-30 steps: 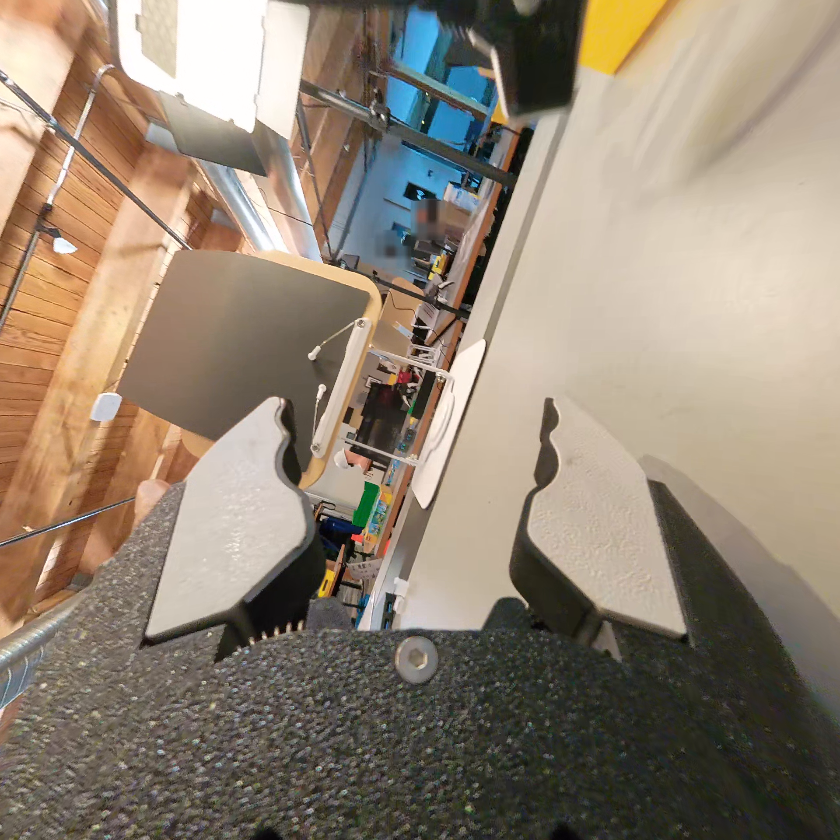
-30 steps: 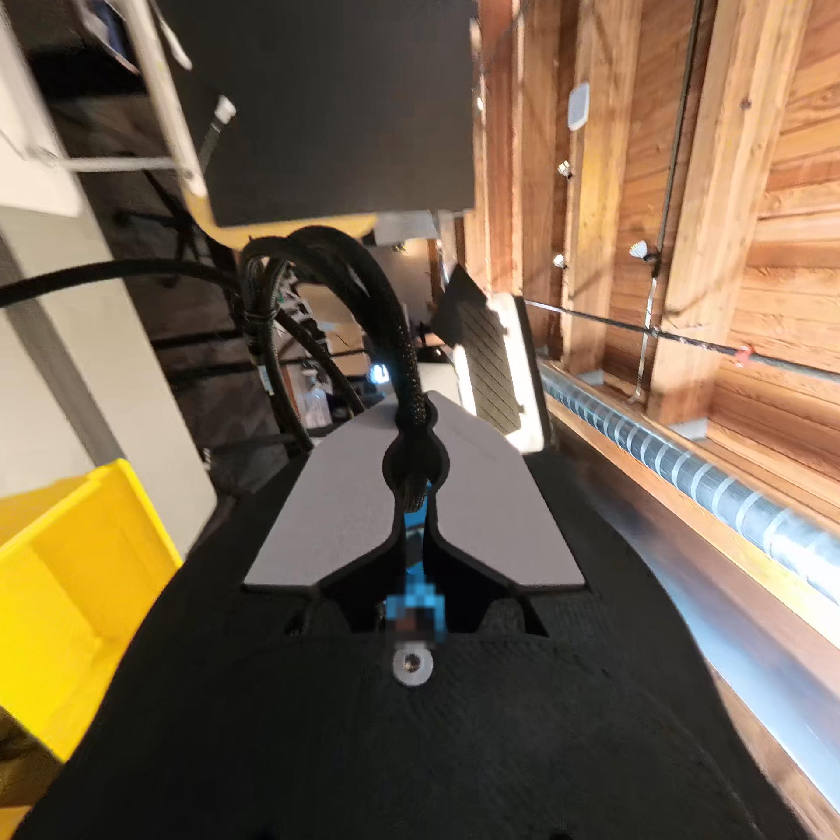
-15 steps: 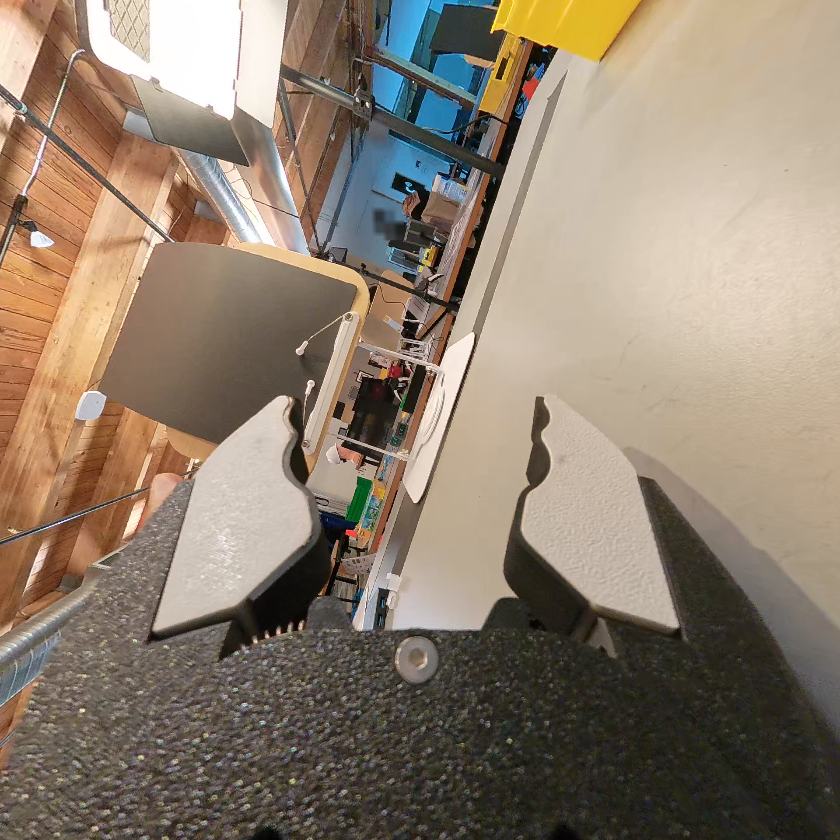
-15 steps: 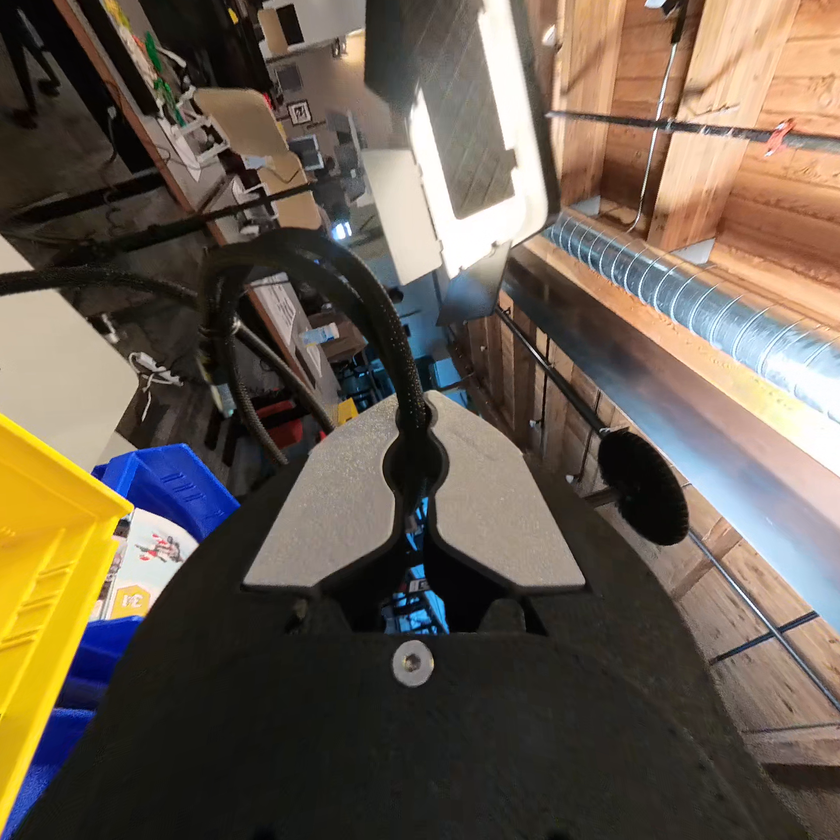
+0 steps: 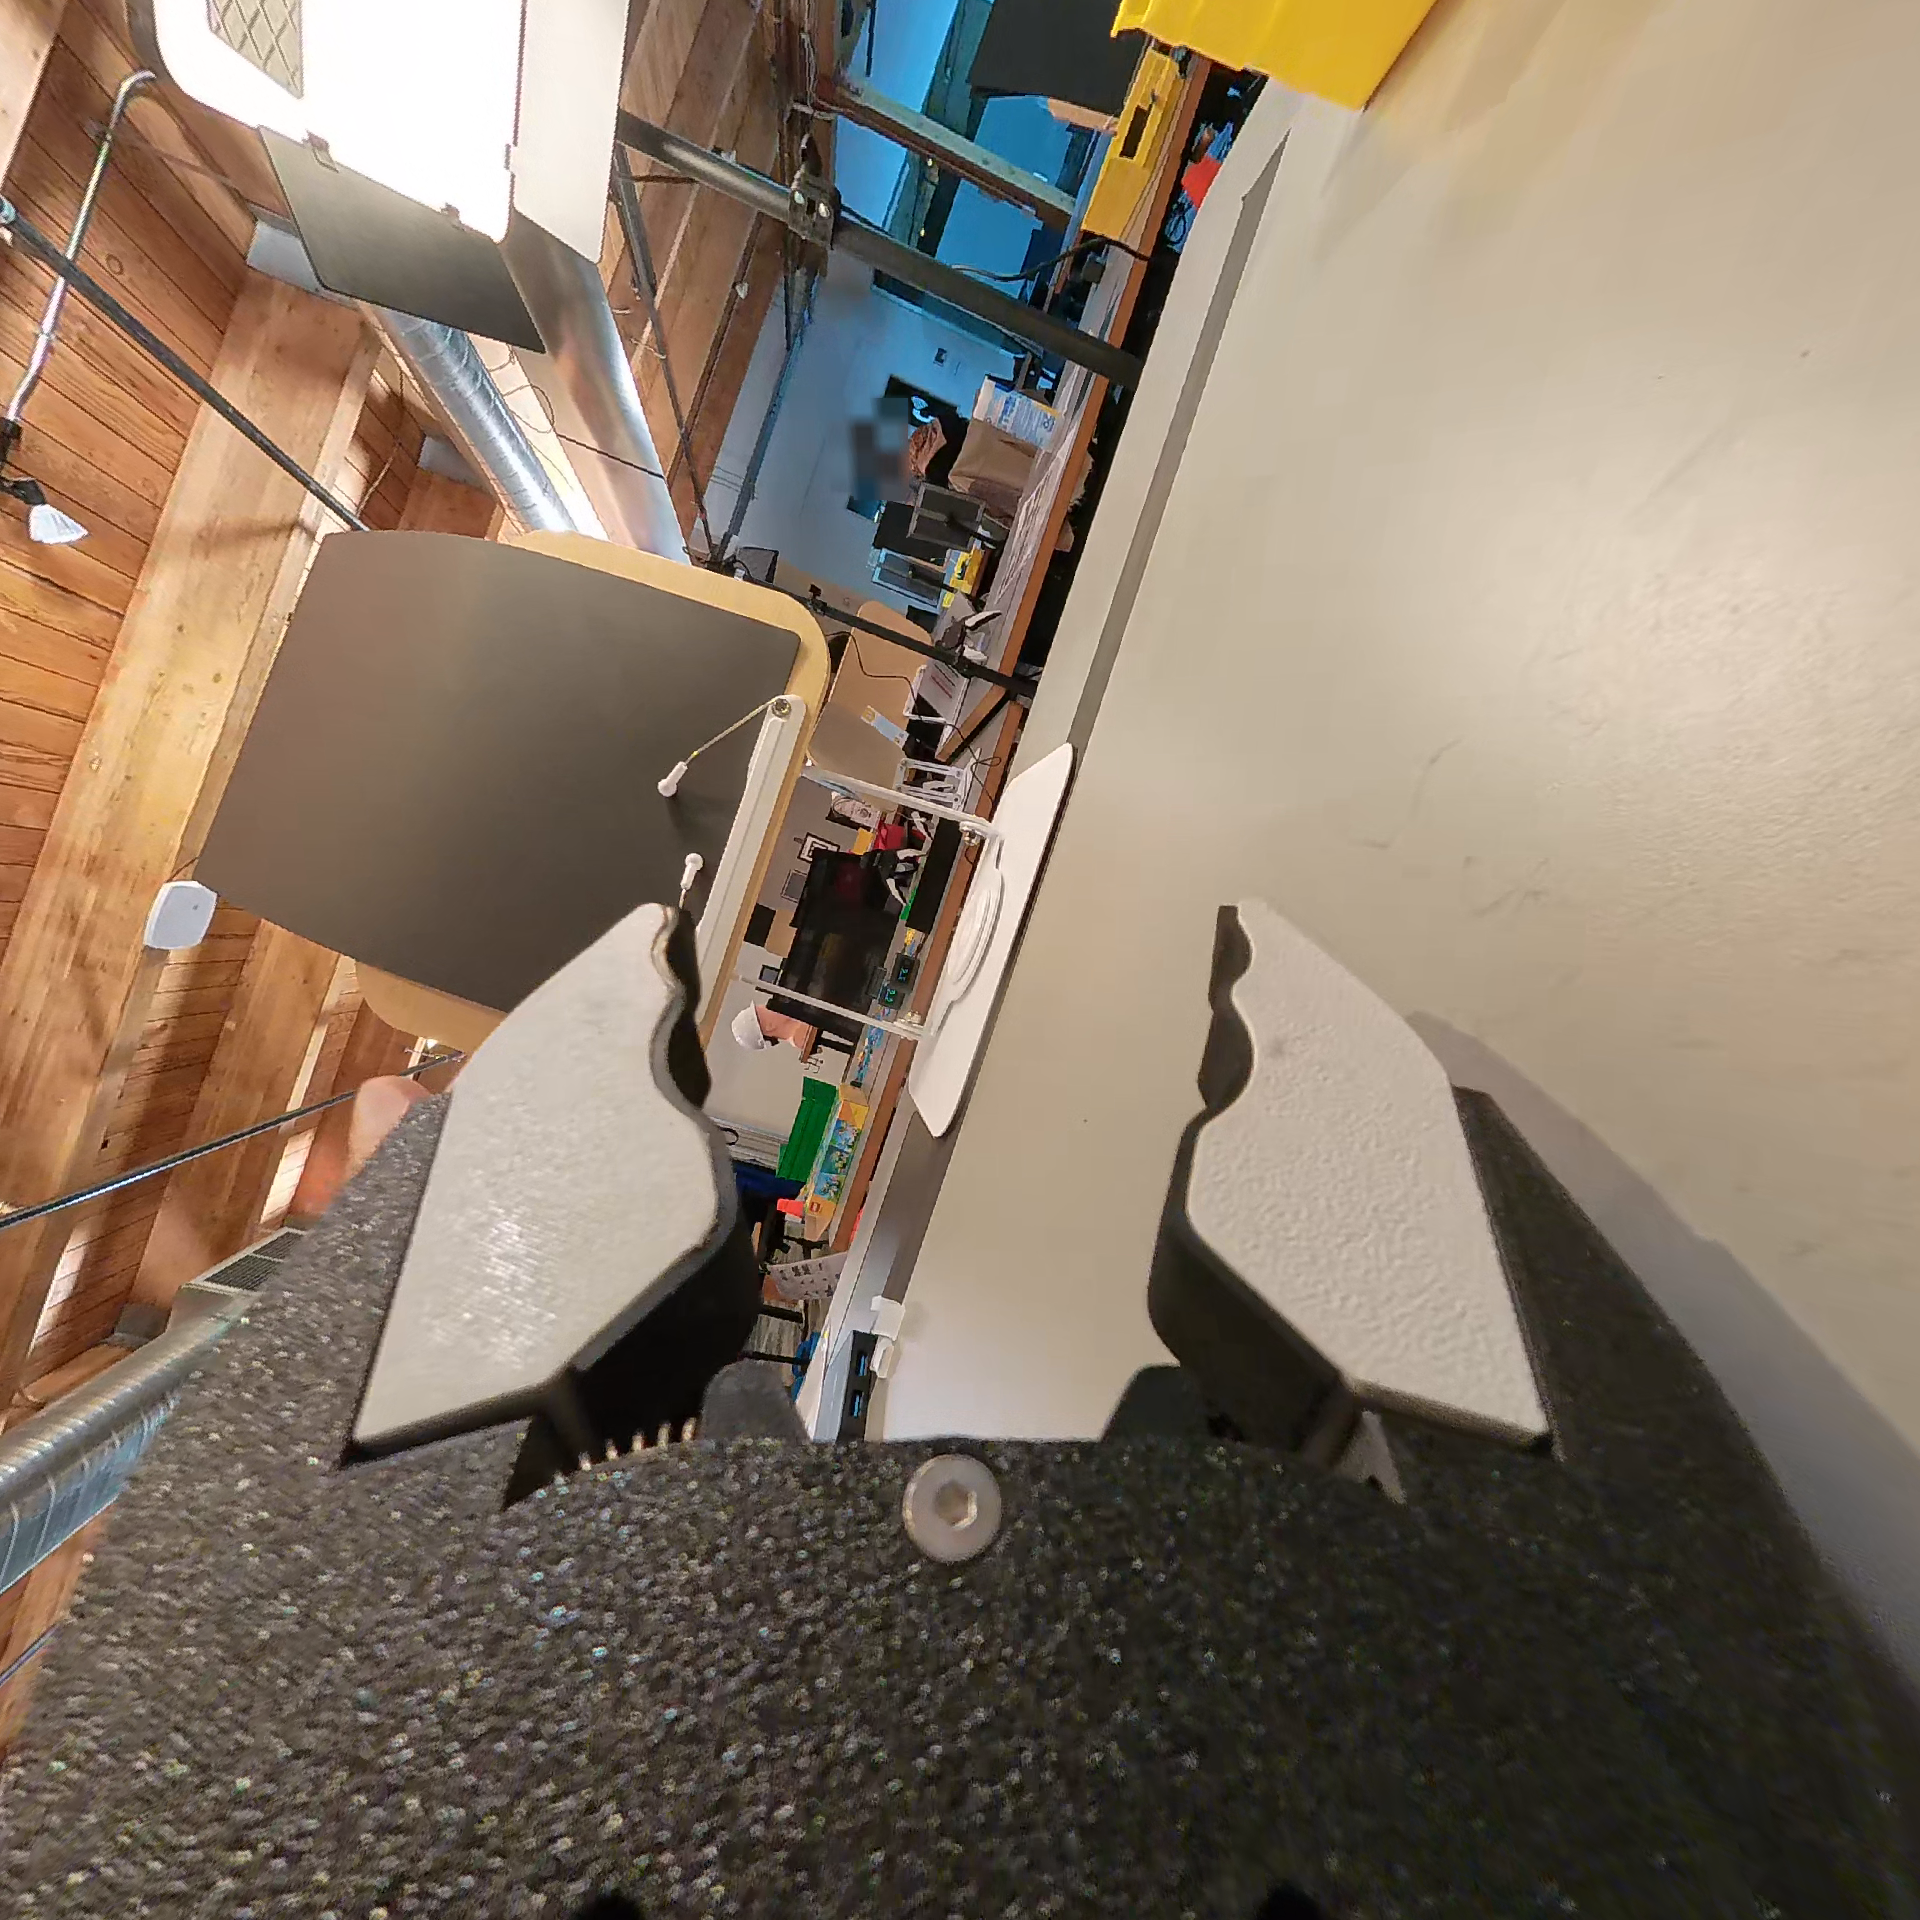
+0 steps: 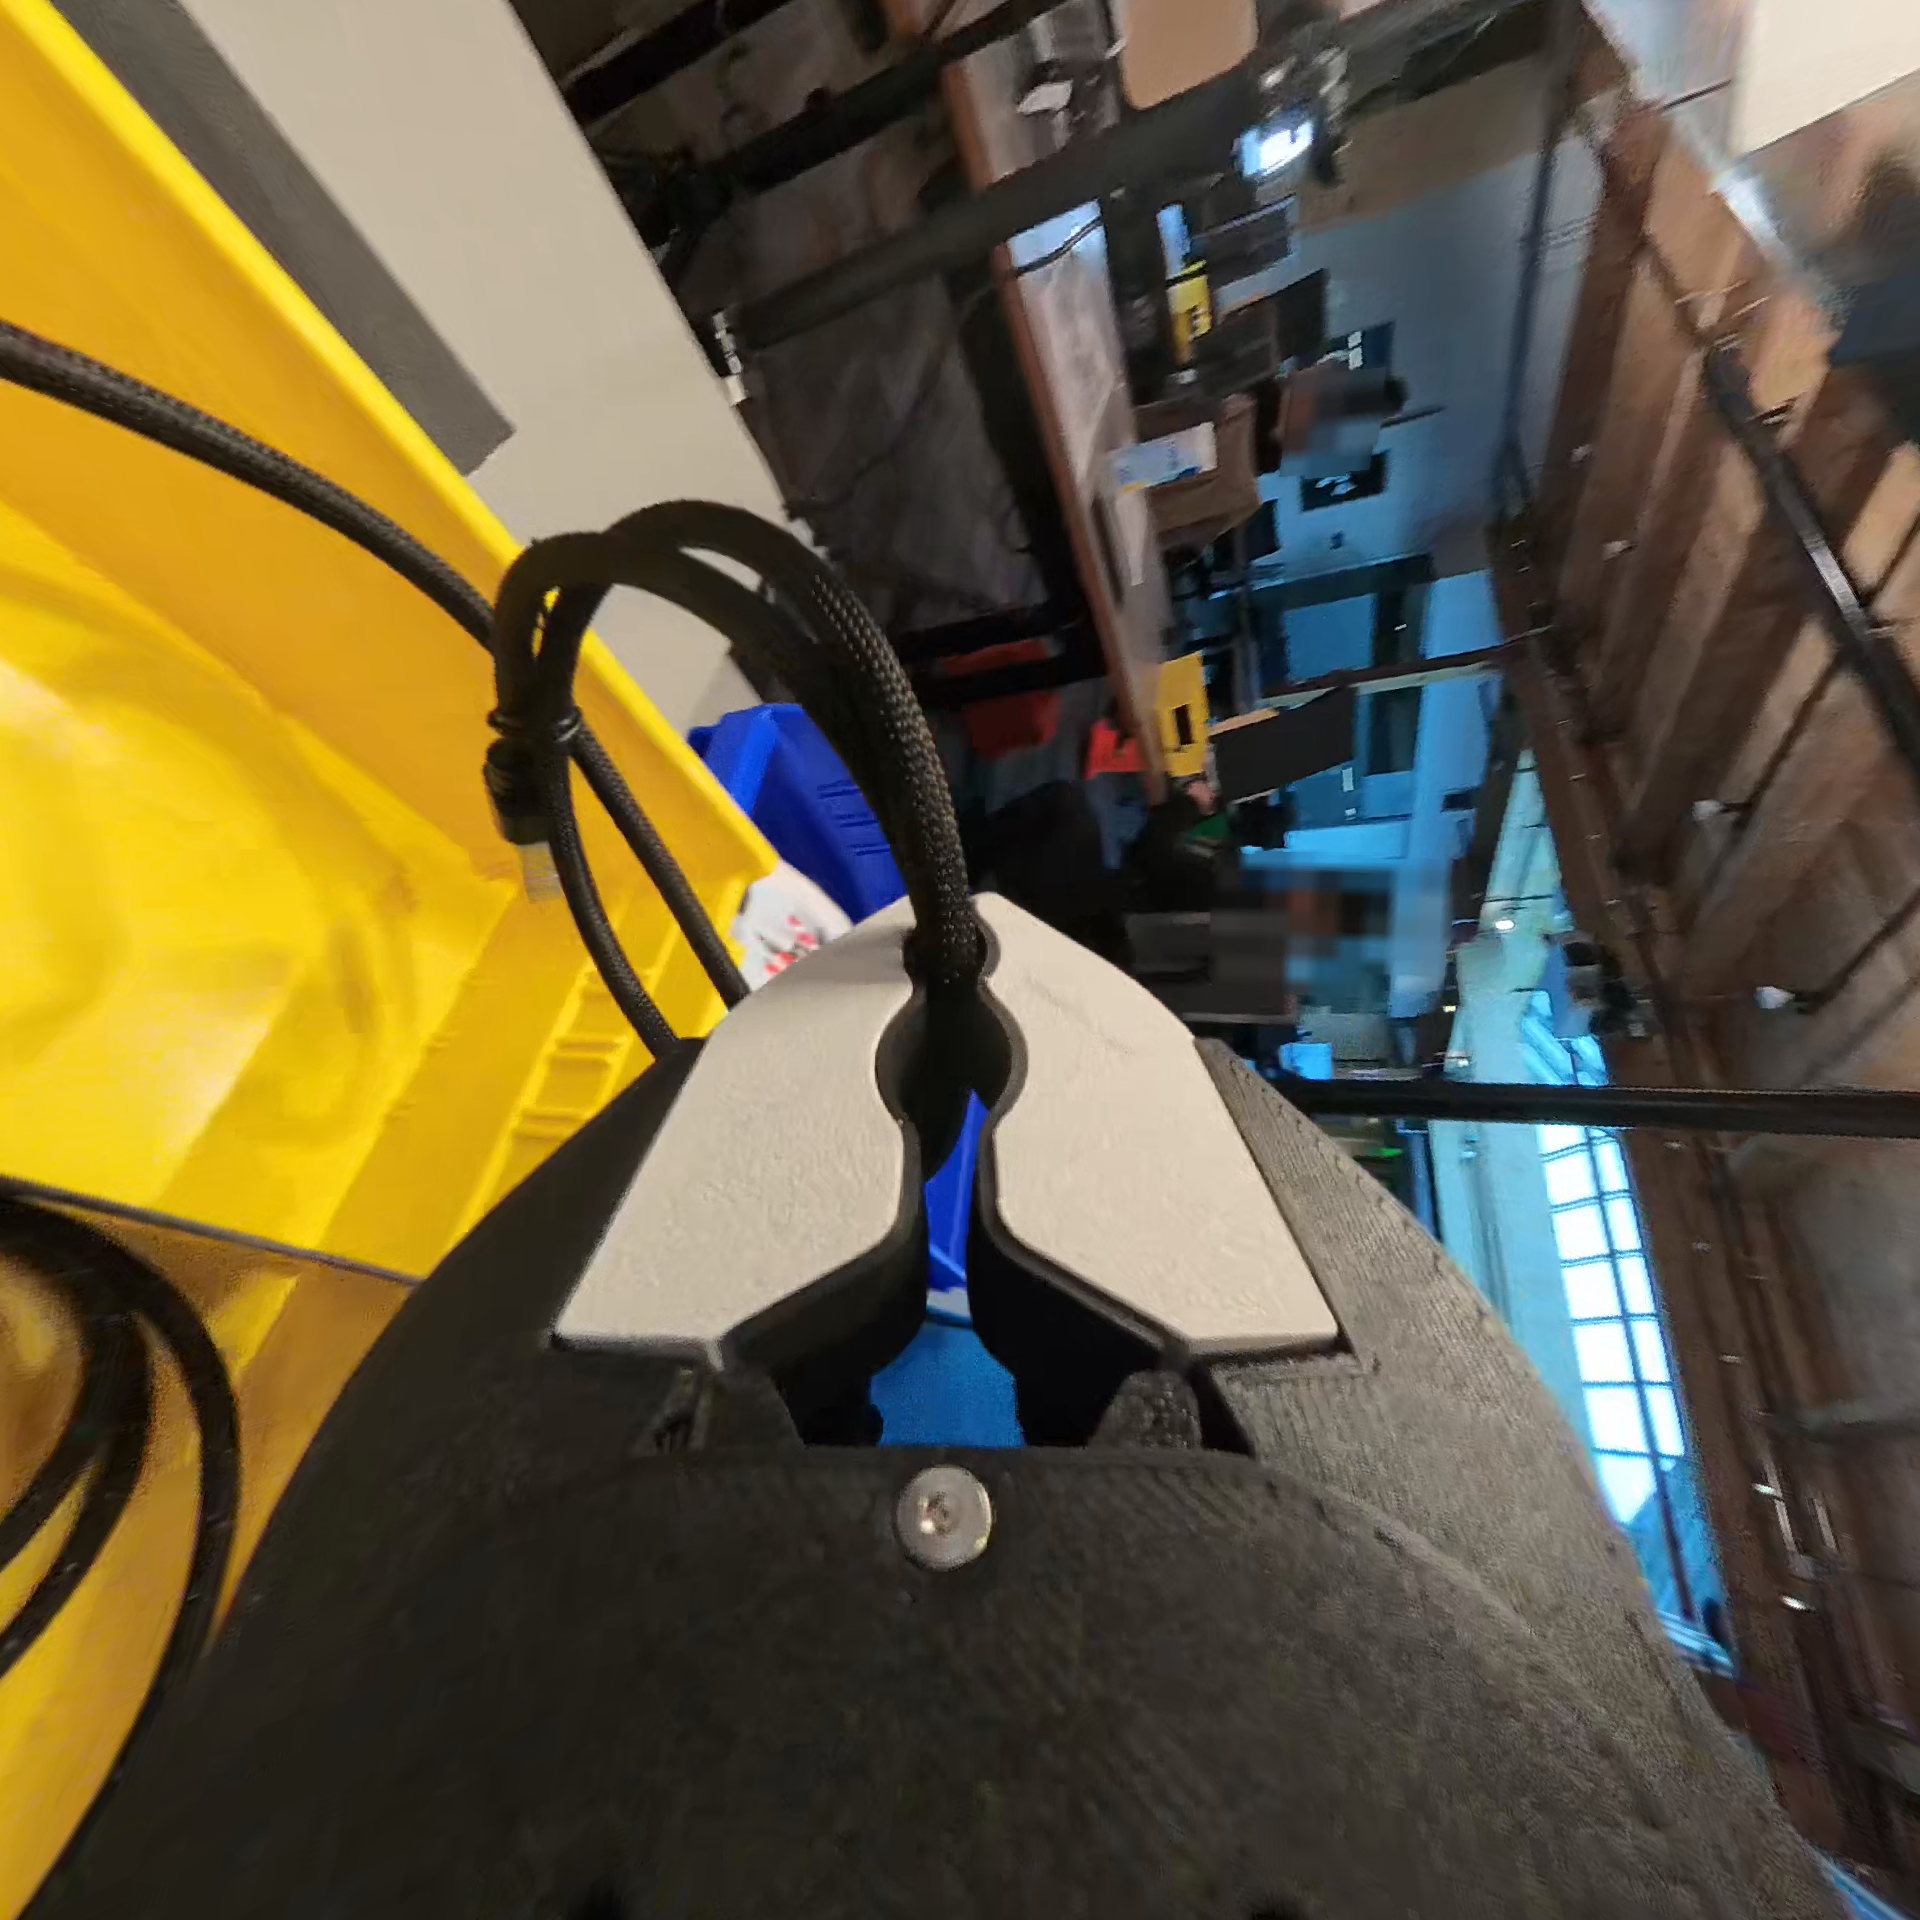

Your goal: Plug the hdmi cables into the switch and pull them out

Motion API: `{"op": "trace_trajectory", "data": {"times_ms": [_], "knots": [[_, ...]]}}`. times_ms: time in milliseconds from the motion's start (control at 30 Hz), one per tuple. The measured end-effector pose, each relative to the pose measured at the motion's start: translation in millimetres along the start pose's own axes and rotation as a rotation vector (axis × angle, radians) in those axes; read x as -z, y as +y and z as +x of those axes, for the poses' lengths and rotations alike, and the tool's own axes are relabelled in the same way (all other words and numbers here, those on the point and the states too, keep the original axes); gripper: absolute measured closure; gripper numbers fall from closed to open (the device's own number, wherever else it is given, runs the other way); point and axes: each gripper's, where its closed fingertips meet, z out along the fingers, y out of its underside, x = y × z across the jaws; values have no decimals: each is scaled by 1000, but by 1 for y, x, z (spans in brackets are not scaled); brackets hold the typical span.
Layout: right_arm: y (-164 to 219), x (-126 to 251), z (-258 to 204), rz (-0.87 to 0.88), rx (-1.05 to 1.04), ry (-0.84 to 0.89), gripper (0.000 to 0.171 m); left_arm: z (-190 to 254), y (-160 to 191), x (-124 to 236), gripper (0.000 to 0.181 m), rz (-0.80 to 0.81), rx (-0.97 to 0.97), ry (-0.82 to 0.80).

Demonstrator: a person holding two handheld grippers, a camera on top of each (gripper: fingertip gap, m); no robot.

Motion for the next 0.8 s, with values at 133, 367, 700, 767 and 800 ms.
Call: {"op": "trace_trajectory", "data": {"times_ms": [133,367,700,767,800], "knots": [[14,-13,-30,-68,-3,-136,168,1,1,0,87,-5,-1,5],[36,-32,-52,-231,37,-203,168,2,1,-1,88,-5,-4,9],[4,-26,-78,-142,553,-117,151,2,-3,1,90,5,-13,9],[-6,-20,-92,-92,621,-128,141,2,-4,1,90,8,-15,8],[-10,-17,-99,-68,644,-145,140,2,-5,2,90,9,-16,8]]}}
